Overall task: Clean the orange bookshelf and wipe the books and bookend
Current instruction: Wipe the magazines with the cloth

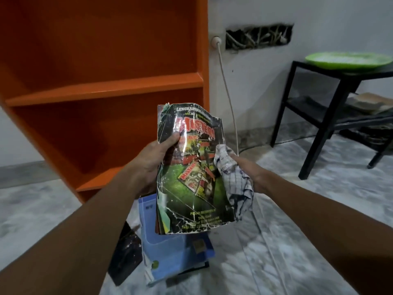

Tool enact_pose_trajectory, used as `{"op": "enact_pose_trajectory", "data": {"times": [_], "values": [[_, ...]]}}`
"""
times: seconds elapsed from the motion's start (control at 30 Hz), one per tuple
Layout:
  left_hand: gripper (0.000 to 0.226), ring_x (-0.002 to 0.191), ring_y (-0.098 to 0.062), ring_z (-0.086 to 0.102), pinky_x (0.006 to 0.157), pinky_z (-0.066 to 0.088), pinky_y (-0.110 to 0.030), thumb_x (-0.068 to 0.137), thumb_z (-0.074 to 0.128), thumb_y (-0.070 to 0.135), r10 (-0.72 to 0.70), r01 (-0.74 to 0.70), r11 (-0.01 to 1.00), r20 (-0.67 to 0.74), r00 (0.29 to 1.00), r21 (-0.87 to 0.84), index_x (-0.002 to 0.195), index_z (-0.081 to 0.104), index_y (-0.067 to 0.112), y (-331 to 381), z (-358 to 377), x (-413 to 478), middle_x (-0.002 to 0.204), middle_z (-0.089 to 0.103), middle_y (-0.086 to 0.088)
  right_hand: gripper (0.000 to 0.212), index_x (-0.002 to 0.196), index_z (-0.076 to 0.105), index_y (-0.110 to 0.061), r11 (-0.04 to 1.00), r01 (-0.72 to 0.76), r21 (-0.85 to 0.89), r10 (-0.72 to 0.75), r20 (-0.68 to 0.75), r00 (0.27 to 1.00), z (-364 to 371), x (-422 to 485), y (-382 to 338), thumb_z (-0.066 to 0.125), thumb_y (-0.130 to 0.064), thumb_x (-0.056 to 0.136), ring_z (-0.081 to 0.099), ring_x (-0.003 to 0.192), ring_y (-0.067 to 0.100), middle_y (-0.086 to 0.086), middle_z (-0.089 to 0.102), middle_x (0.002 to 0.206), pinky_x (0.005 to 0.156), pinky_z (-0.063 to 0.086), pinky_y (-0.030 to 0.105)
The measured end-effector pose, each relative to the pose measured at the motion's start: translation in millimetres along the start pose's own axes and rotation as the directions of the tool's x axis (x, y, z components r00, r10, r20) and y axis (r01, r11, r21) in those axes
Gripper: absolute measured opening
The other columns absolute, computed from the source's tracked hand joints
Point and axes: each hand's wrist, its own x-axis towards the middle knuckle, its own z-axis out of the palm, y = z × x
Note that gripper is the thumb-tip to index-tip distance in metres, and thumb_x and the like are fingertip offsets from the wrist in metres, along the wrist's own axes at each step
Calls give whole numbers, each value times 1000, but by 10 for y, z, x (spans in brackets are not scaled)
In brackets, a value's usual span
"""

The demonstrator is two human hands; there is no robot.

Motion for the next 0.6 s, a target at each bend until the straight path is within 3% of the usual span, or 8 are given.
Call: {"op": "enact_pose_trajectory", "data": {"times": [0.07, 0.13, 0.27, 0.33, 0.4, 0.47, 0.53, 0.6], "values": [[53, 85, -26, 66, 81, 58, -42, 81, 71, 48, 6, -6, 1000, -84, 996, -7, 111, 66, 5, 61, -140, -14, 93, 70, -10, 41, 96, 77, -9, 998, 47, 51, -48, 22, 999, 100, -36, -111, 53, -42, 98, 74, 81, 23, 13, 76, 96, 69, 59, 31], [53, 87, -25, 68, 74, 56, -40, 84, 70, 47, 3, -8, 999, -139, 990, -34, 119, 62, 8, 78, -293, -55, 97, 71, -11, 43, 110, 72, -9, 992, 80, 94, -84, 38, 996, 156, -30, -181, 55, -46, 95, 72, 93, 27, 16, 73, 109, 84, 57, 38], [73, 109, -36, 67, 95, 49, -62, 70, 75, 65, -118, 105, 987, -111, 987, -122, 124, 61, 17, -112, -567, -183, 119, 70, -16, 54, 113, 69, -3, 971, 105, 214, -147, 187, 971, 386, -21, -271, 77, -44, 79, 61, 110, 27, 18, 62, 127, 107, 44, 42], [80, 114, -37, 64, 93, 50, -61, 66, 74, 70, -172, 162, 971, -47, 984, -175, 127, 60, 19, -188, -609, -265, 125, 66, -17, 40, 95, 76, -3, 963, 111, 244, -180, 283, 942, 579, -52, -313, 80, -36, 73, 68, 94, 21, 14, 71, 105, 91, 55, 31], [75, 111, -35, 63, 88, 52, -54, 66, 69, 67, -171, 155, 962, -53, 984, -223, 120, 62, 16, -259, -646, -308, 120, 66, -16, 28, 68, 78, -7, 958, 124, 258, -205, 312, 928, 763, -73, -332, 63, -29, 78, 71, 67, 15, 8, 73, 75, 65, 59, 23], [63, 103, -33, 66, 84, 52, -48, 70, 63, 63, -121, 96, 961, -82, 989, -261, 109, 65, 14, -339, -712, -298, 112, 68, -15, 34, 64, 77, -10, 955, 126, 268, -211, 319, 924, 904, -70, -358, 56, -27, 84, 69, 62, 12, 5, 72, 70, 62, 57, 22], [56, 88, -30, 73, 78, 55, -45, 77, 61, 61, -101, 75, 953, -75, 992, -293, 102, 69, 12, -380, -738, -311, 102, 73, -16, 26, 66, 78, -11, 954, 162, 254, -235, 292, 927, 1006, -26, -366, 63, -28, 80, 69, 63, 11, 4, 72, 71, 62, 57, 21], [50, 72, -27, 75, 65, 60, -42, 86, 56, 57, -80, 52, 939, -70, 994, -339, 88, 75, 11, -373, -810, -329, 86, 76, -13, 20, 81, 79, -14, 953, 183, 241, -247, 268, 931, 1046, 91, -352, 72, -31, 74, 69, 70, 12, 6, 72, 85, 66, 57, 24]]}}
